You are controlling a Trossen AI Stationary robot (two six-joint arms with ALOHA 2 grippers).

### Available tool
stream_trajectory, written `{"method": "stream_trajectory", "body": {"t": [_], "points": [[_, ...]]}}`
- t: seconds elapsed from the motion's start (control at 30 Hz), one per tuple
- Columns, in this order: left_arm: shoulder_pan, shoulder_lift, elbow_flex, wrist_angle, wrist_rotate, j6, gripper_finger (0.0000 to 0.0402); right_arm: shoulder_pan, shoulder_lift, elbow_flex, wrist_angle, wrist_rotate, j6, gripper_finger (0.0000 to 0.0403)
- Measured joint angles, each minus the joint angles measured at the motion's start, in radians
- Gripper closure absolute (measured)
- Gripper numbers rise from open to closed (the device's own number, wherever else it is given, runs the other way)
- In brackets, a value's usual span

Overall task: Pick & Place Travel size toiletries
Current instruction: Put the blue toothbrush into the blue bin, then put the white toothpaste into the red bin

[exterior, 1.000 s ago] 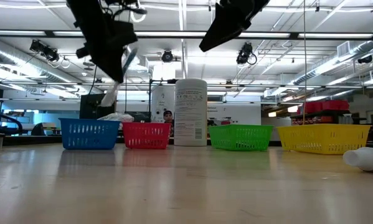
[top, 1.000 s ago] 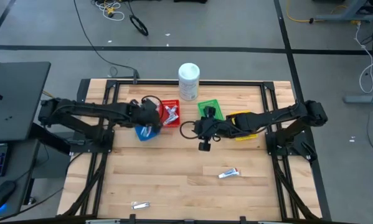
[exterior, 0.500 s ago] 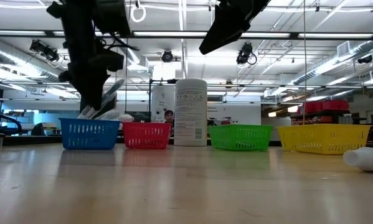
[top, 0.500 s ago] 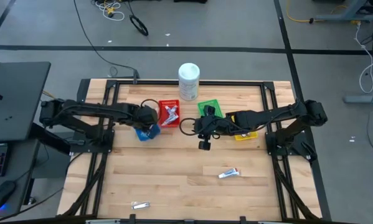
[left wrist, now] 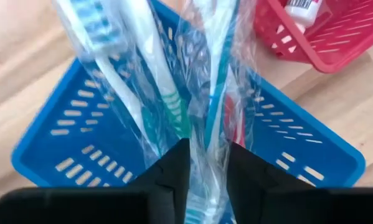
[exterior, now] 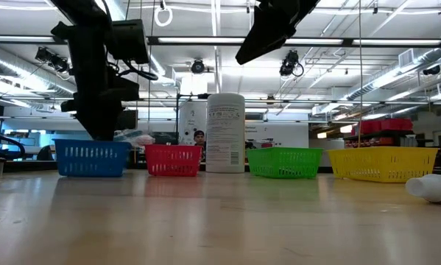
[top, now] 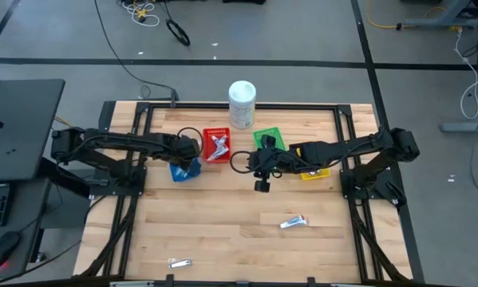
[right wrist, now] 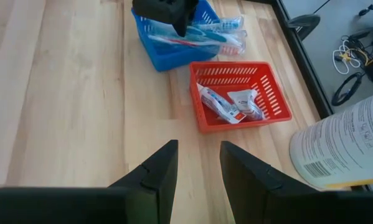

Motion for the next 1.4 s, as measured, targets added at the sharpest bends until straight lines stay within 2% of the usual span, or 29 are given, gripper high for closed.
{"method": "stream_trajectory", "body": {"t": [0.2, 0.47, 0.63, 0.87, 1.03, 1.17, 1.4], "points": [[0.0, 0.0, 0.004, 0.0, -0.051, 0.048, 0.0278, 0.0, 0.0, 0.0, 0.0, 0.0, 0.0, 0.0275], [0.0, -0.011, 0.092, -0.135, -0.092, 0.074, 0.0282, 0.0, 0.0, 0.001, -0.007, -0.008, 0.036, 0.0275], [-0.01, -0.011, 0.154, -0.215, -0.134, 0.117, 0.0283, 0.0, 0.006, 0.001, -0.058, -0.122, 0.054, 0.0269], [-0.061, -0.019, 0.212, -0.215, -0.19, 0.165, 0.0285, 0.012, 0.054, 0.002, -0.1, -0.209, 0.063, 0.0256], [-0.106, -0.03, 0.215, -0.185, -0.218, 0.224, 0.0286, 0.032, 0.078, 0.002, -0.184, -0.151, -0.008, 0.0253], [-0.16, -0.029, 0.215, -0.188, -0.214, 0.257, 0.0289, 0.048, 0.081, 0.002, -0.241, -0.158, -0.007, 0.0253], [-0.236, -0.029, 0.215, -0.17, -0.219, 0.265, 0.029, 0.08, 0.081, 0.002, -0.434, -0.293, 0.106, 0.0253]]}}
